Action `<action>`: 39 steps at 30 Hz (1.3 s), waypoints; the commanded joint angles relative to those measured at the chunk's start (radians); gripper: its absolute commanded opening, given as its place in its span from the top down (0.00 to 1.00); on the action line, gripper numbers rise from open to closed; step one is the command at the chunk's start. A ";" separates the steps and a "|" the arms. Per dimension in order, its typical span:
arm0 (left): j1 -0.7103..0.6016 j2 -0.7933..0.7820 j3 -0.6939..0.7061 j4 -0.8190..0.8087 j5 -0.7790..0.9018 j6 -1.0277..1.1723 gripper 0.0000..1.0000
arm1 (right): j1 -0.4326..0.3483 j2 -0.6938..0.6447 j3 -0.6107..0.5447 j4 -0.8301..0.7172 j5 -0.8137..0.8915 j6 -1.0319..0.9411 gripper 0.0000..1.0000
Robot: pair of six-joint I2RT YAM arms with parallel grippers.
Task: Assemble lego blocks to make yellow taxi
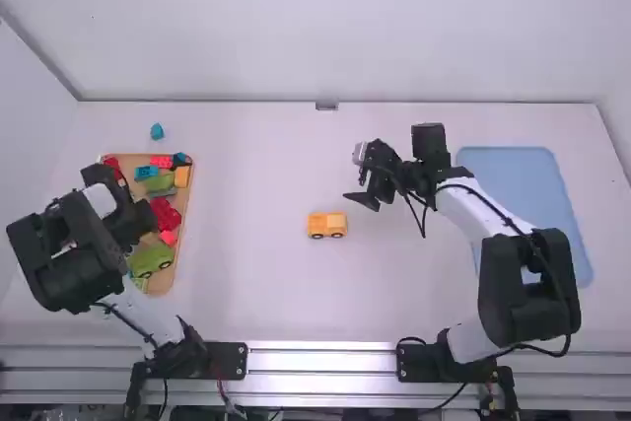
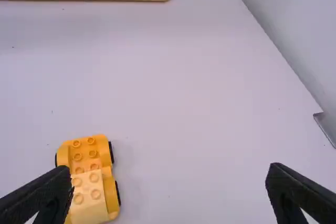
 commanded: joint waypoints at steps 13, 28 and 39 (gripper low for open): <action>-0.225 -0.306 0.080 -0.259 -0.041 -0.140 0.92 | -0.002 -0.024 -0.010 0.000 -0.005 0.002 0.02; -0.876 -0.236 0.031 -0.127 -0.042 -0.292 0.87 | -0.003 -0.024 -0.010 -0.005 -0.005 0.003 0.02; -0.933 -0.047 0.042 -0.032 0.127 -0.349 0.98 | -0.001 -0.024 -0.010 -0.003 -0.005 0.002 0.02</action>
